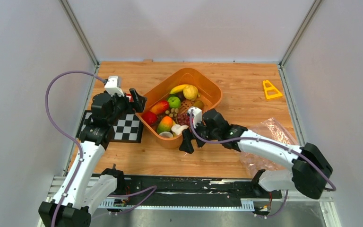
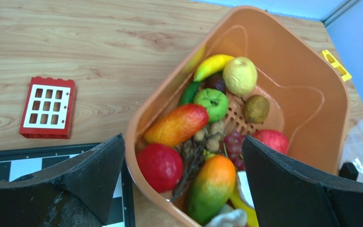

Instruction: Place the food in the zip-top bag and seal the zipper

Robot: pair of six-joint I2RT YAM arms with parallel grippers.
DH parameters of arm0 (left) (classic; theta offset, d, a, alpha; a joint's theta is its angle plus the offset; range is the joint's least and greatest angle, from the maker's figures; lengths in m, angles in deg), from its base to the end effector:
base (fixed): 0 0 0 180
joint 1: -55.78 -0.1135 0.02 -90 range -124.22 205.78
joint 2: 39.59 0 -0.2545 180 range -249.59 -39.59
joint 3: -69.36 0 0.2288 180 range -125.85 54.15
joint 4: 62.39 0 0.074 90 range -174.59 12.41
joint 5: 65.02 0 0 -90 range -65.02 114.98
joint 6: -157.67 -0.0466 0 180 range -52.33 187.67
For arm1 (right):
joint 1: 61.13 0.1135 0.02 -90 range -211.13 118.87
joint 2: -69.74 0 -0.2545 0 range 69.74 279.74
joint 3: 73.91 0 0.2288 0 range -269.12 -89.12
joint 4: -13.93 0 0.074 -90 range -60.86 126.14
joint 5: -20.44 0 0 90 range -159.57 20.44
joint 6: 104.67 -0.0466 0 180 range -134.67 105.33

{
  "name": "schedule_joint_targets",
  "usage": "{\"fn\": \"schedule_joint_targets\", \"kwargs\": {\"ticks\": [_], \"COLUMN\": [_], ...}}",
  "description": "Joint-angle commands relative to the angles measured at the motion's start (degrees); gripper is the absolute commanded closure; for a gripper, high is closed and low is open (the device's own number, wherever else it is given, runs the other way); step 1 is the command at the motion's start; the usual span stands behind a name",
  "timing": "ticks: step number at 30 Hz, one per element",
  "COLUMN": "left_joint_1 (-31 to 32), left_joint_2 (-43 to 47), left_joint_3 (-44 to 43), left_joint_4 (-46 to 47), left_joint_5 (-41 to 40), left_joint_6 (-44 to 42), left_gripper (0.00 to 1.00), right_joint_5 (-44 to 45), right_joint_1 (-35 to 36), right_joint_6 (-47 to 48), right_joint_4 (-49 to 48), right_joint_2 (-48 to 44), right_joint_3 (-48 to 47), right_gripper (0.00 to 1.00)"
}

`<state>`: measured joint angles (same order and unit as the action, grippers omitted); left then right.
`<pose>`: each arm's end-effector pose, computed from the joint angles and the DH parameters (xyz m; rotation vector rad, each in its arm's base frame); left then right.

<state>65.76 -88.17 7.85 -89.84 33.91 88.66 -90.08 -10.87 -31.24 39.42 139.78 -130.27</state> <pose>0.1867 -0.0402 0.3254 -0.0662 1.8515 -0.5213 0.1451 0.2001 0.2243 -0.8940 2.2397 0.9917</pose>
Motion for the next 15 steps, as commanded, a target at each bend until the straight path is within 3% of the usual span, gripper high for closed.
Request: {"fn": "schedule_joint_targets", "kwargs": {"ticks": [1,9,15], "left_joint_1": [-0.3,-0.3,-0.3], "left_joint_2": [1.9,2.9,2.9], "left_joint_3": [-3.3,-3.4,-4.3], "left_joint_4": [-1.5,-2.1,-2.2], "left_joint_5": [-1.5,-1.7,0.5], "left_joint_6": [-2.2,-2.3,-2.5], "left_gripper": [0.00,0.00,0.00], "right_joint_5": [3.0,4.0,7.7], "right_joint_1": [0.0,-1.3,-1.4], "right_joint_6": [8.8,12.2,14.7], "right_joint_4": [-4.6,-2.3,5.2], "right_joint_2": [7.9,14.8,3.4], "right_joint_3": [-11.1,-18.3,-14.7], "right_gripper": [0.00,0.00,0.00]}}
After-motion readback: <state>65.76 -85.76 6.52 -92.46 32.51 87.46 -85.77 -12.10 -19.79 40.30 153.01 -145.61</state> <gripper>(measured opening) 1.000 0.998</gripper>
